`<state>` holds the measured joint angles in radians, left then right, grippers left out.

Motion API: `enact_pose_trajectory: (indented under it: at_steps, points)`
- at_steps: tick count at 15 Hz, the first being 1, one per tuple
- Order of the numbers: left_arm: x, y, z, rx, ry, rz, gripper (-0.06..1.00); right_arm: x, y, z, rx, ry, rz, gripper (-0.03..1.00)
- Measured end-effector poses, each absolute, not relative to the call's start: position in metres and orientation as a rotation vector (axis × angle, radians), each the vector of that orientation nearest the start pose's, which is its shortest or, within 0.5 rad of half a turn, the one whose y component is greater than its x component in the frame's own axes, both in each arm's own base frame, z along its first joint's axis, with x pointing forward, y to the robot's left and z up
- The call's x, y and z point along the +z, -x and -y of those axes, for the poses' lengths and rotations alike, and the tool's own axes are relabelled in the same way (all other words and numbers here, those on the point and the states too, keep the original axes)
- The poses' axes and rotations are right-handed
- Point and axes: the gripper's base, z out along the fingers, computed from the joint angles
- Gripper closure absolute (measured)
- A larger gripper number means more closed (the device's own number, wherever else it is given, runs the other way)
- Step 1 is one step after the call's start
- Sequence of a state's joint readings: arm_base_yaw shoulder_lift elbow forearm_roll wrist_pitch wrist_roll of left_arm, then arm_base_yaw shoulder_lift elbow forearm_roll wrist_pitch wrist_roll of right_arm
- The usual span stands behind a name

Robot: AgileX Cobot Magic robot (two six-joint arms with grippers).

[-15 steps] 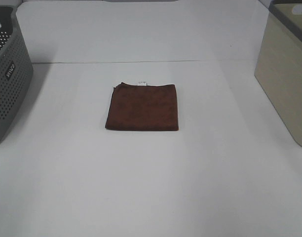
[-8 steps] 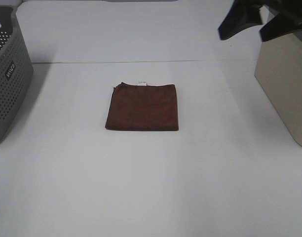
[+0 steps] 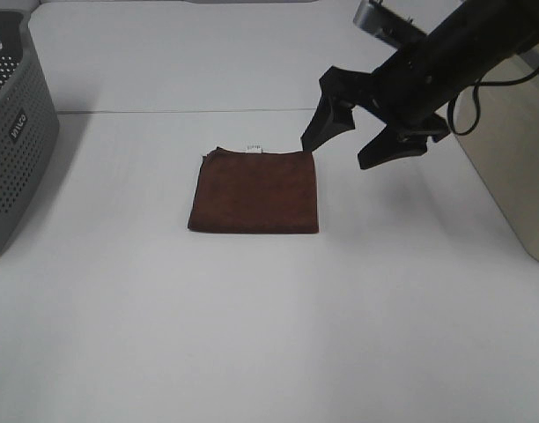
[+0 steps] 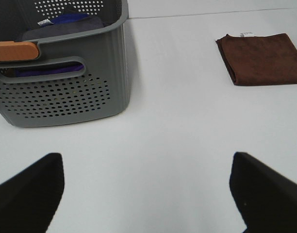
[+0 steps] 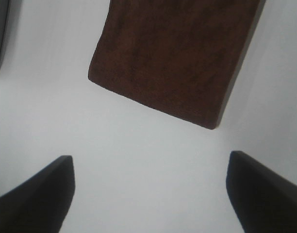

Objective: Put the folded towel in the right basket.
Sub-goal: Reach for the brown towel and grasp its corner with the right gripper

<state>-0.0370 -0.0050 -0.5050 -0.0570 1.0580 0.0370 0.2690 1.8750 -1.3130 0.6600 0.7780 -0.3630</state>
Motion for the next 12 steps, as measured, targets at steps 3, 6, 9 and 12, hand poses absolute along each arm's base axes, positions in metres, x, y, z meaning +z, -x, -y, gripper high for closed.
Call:
enact_pose_trajectory:
  at_steps: [3, 6, 9, 12]
  points:
    - [0.279, 0.006, 0.004, -0.068, -0.078, -2.029, 0.07, 0.178, -0.394, -0.136, 0.873, 0.239, -2.765, 0.17]
    - [0.279, 0.006, 0.004, -0.068, -0.078, -2.029, 0.07, 0.144, -0.415, -0.136, 0.924, 0.25, -2.83, 0.17]
    - [0.279, 0.006, 0.004, -0.068, -0.078, -2.029, 0.07, 0.117, -0.433, -0.14, 0.934, 0.259, -2.852, 0.17]
    - [0.279, 0.006, 0.004, -0.068, -0.078, -2.029, 0.07, 0.106, -0.447, -0.143, 0.934, 0.261, -2.837, 0.17]
